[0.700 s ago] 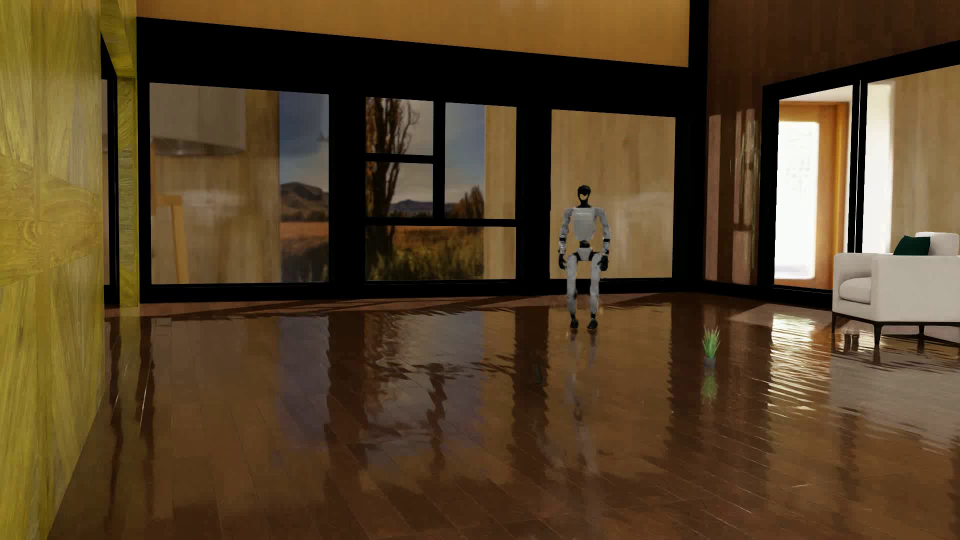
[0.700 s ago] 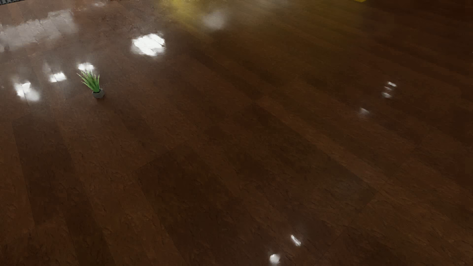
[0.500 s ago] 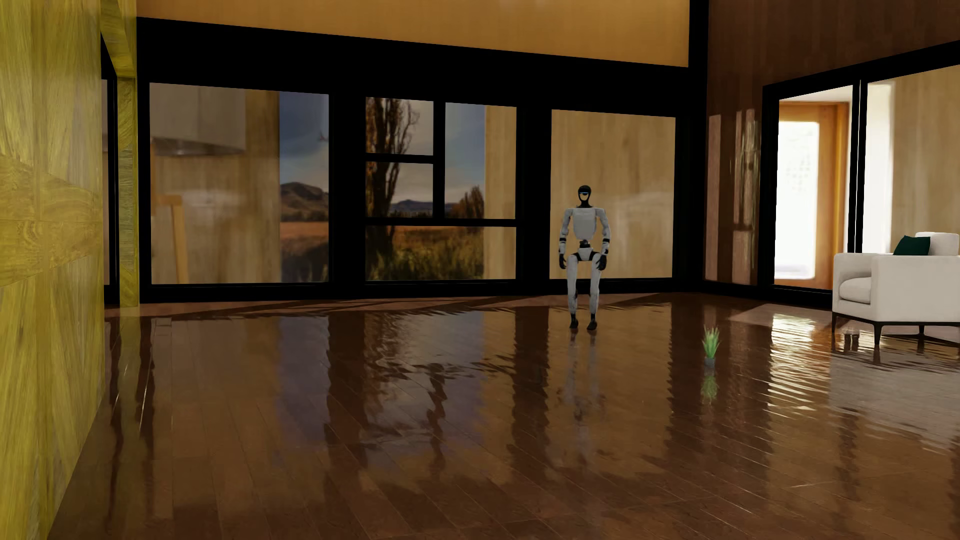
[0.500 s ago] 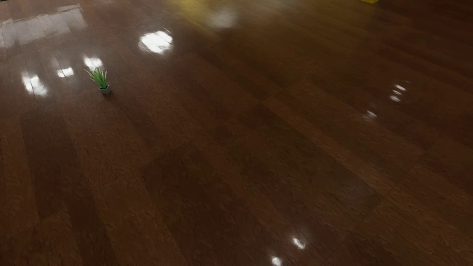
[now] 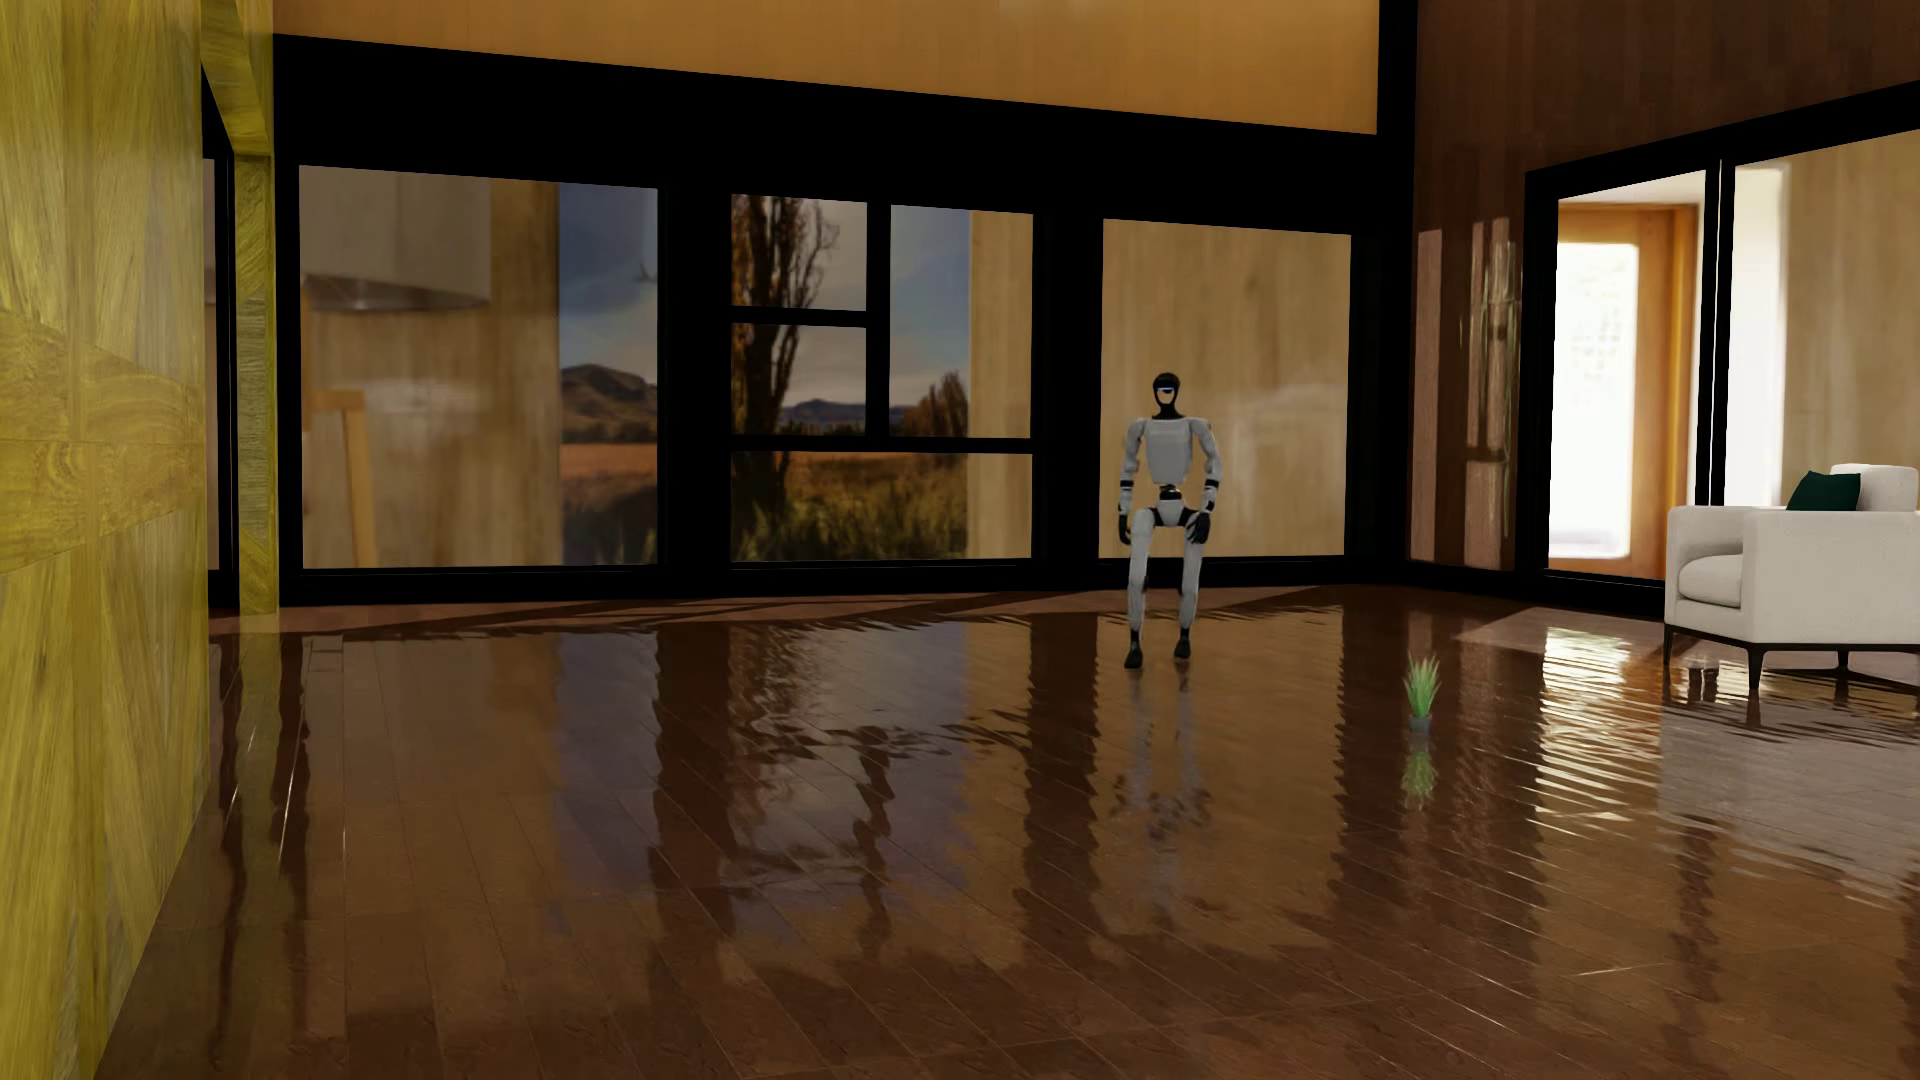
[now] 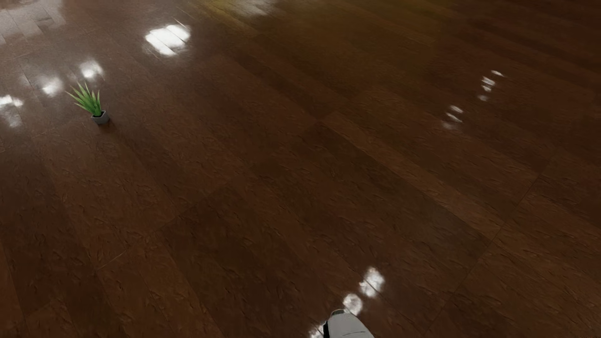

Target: Circle the plant

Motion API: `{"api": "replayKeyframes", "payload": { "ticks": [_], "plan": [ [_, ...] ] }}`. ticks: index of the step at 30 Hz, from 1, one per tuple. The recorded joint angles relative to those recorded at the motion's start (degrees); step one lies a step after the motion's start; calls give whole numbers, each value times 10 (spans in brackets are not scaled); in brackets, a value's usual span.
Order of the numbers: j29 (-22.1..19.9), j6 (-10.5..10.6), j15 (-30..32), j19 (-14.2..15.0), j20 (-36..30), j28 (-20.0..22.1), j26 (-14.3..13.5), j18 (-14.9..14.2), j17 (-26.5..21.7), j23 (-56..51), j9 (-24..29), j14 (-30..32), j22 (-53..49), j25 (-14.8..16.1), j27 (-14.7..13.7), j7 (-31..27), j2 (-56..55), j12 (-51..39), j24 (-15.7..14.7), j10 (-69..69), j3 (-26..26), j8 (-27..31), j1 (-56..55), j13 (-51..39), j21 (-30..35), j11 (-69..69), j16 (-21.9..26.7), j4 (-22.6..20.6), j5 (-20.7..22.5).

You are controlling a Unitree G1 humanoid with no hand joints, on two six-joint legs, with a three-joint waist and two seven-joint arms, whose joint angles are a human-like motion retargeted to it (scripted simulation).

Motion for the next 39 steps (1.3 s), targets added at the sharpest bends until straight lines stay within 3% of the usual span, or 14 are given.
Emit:
{"api": "replayKeyframes", "payload": {
  "ticks": [4,7,9,12,16,19,20,22,24,25,28,34,37,39],
  "plan": [
    [0,6,0,0,-42,0,0,0,-2,32,-1,1,5,0,0,0,-36,-9,0,-9,-41,0,75,1,3,-4,12,14,0],
    [0,26,-59,0,-42,0,0,0,-3,45,-13,173,40,0,0,0,-24,27,0,80,-62,0,65,-1,16,92,-4,50,23],
    [0,22,-104,0,-55,0,0,0,-1,35,-6,344,52,0,0,0,40,47,0,307,-47,0,-39,-7,2,94,-7,69,39],
    [0,2,-132,0,-48,0,0,0,2,-8,9,319,53,0,0,0,174,81,0,548,54,0,-221,-25,6,27,-2,52,55],
    [0,-20,-120,0,-26,0,0,0,-13,-82,19,429,26,0,0,0,366,124,0,198,179,0,-363,-60,-2,-113,12,28,49],
    [0,-20,-153,0,-25,0,0,0,-31,-112,-1,118,33,0,0,0,455,140,0,26,217,0,-410,-96,-12,-142,10,33,43],
    [0,-20,-158,0,-35,0,0,0,-30,-110,4,146,31,0,0,0,473,142,0,21,239,0,-415,-101,-23,-136,13,36,43],
    [0,-42,-84,0,-40,0,0,0,-18,-95,-6,417,40,0,0,0,485,145,0,103,254,0,-466,-92,-47,-94,12,21,21],
    [0,-57,140,0,-54,0,0,0,-3,-60,-7,441,67,0,0,0,428,133,0,166,223,0,-430,-68,-37,94,9,-15,-5],
    [0,-63,149,0,-43,0,0,0,-6,-51,-11,422,52,0,0,0,353,130,0,170,205,0,-403,-63,-12,228,11,-35,-21],
    [0,-38,-52,0,-11,0,0,0,-5,-47,13,298,43,0,0,0,194,83,0,102,110,0,-227,-46,7,368,7,-38,-12],
    [0,-7,31,0,49,0,0,0,-12,-31,-14,61,-39,0,0,0,54,-11,0,3,-10,0,20,1,-1,-133,41,-1,-16],
    [0,4,15,0,72,0,0,0,-13,3,-15,144,-63,0,0,0,46,3,0,56,-40,0,86,5,15,-63,42,30,5],
    [0,29,14,0,93,0,0,0,-5,37,-26,329,-25,0,0,0,50,38,0,253,-40,0,28,11,3,34,8,70,38]
  ]
}}
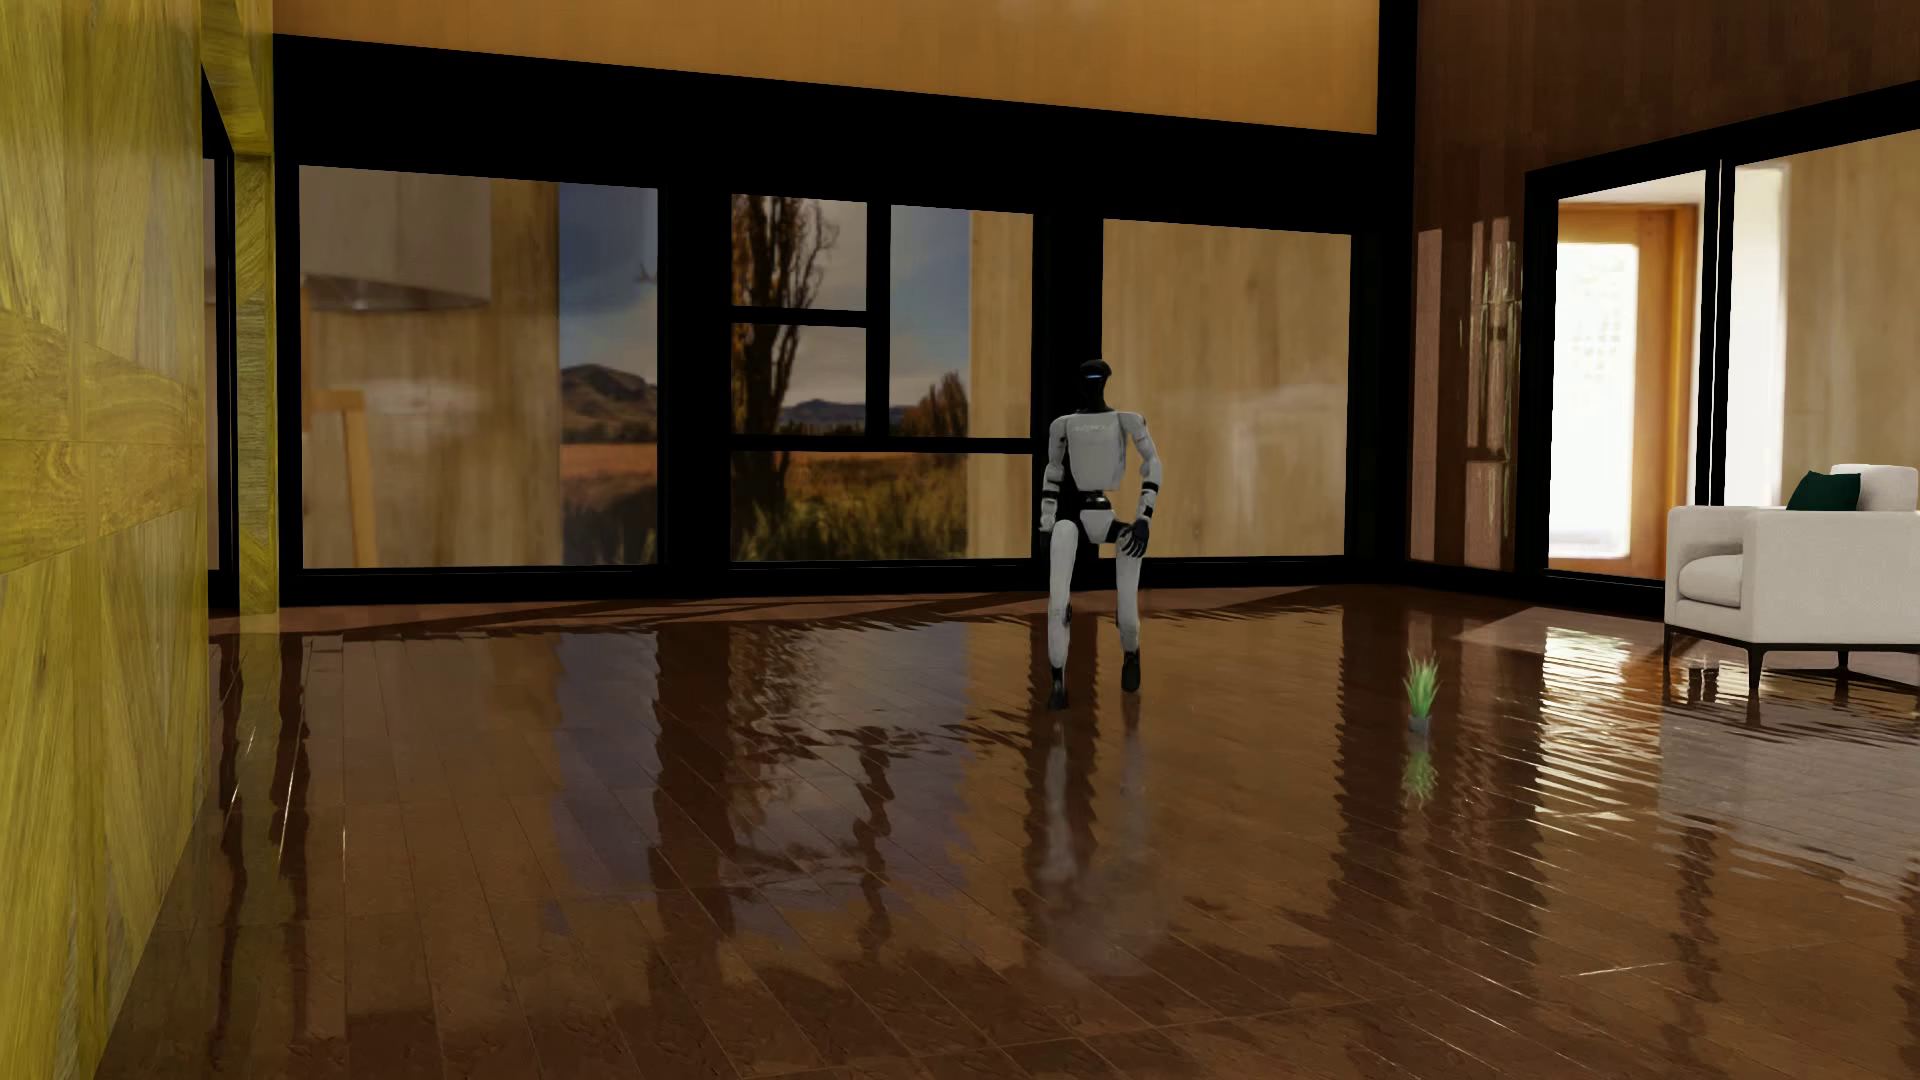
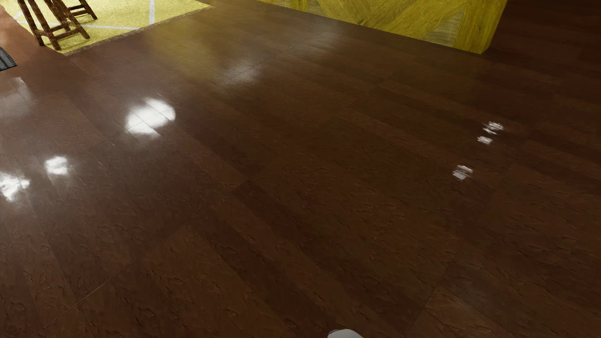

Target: Circle the plant

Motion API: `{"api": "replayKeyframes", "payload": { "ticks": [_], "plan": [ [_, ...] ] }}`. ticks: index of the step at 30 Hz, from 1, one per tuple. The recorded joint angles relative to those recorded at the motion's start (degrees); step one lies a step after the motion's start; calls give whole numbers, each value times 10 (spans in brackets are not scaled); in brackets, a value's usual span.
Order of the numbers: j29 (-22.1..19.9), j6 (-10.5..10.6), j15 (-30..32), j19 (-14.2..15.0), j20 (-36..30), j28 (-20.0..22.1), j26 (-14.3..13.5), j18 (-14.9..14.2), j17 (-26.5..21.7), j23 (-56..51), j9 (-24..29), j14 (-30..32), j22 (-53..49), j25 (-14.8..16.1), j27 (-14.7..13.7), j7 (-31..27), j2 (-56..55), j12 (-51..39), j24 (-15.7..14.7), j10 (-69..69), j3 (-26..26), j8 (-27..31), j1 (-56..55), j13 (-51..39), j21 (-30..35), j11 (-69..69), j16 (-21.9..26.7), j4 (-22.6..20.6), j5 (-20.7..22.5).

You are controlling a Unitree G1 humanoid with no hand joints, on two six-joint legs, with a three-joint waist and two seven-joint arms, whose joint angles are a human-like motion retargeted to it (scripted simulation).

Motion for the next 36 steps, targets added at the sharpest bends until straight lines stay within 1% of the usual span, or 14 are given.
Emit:
{"api": "replayKeyframes", "payload": {
  "ticks": [3,7,9,10,11,14,16,21,24,26,27,29,33,36],
  "plan": [
    [0,-3,-58,0,-78,0,0,0,0,-10,20,6,29,0,0,0,135,13,0,323,70,0,-206,-19,8,-40,-11,3,18],
    [0,-33,-76,0,-98,0,0,0,-18,-100,34,158,77,0,0,0,308,63,0,-72,182,0,-357,-60,-5,-149,-9,-20,10],
    [0,-39,-104,0,-116,0,0,0,-31,-148,24,-116,92,0,0,0,359,80,0,-210,205,0,-378,-74,-40,-157,-3,-27,1],
    [0,-44,-112,0,-134,0,0,0,-34,-157,22,-129,80,0,0,0,380,91,0,-214,213,0,-394,-73,-54,-151,7,-30,-1],
    [0,-46,-100,0,-140,0,0,0,-33,-159,19,-46,81,0,0,0,399,101,0,-190,220,0,-403,-66,-70,-136,11,-36,1],
    [0,-72,97,0,-144,0,0,0,-21,-114,7,63,100,0,0,0,303,116,0,-107,186,0,-369,-35,-81,169,9,-95,-44],
    [0,-87,-37,0,-140,0,0,0,-15,-84,33,-16,83,0,0,0,185,103,0,-141,157,0,-257,-37,-52,309,14,-110,-56],
    [0,-40,-33,0,-82,0,0,0,-23,-71,24,-211,42,0,0,0,33,28,0,-230,30,0,-57,12,-41,-130,26,-80,-37],
    [0,-10,15,0,-55,0,0,0,-34,-57,11,-263,7,0,0,0,-13,16,0,-198,-24,0,21,37,-42,-107,32,-64,-58],
    [0,30,23,0,-38,0,0,0,-31,-24,13,-59,16,0,0,0,-13,21,0,-1,-41,0,-16,36,-51,7,13,-39,-35],
    [0,32,-8,0,-50,0,0,0,-26,-7,17,39,23,0,0,0,6,20,0,125,-20,0,-67,27,-47,31,8,-37,-33],
    [0,20,-35,0,-94,0,0,0,-9,-3,27,81,28,0,0,0,90,23,0,234,32,0,-182,16,-40,8,1,-30,-50],
    [0,-21,-105,0,-110,0,0,0,-12,-103,24,119,67,0,0,0,295,72,0,16,161,0,-400,22,-23,-110,-12,-24,-81],
    [0,-21,-149,0,-104,0,0,0,-45,-159,15,-109,87,0,0,0,399,115,0,-185,266,0,-492,-3,-20,-136,2,16,-77]
  ]
}}
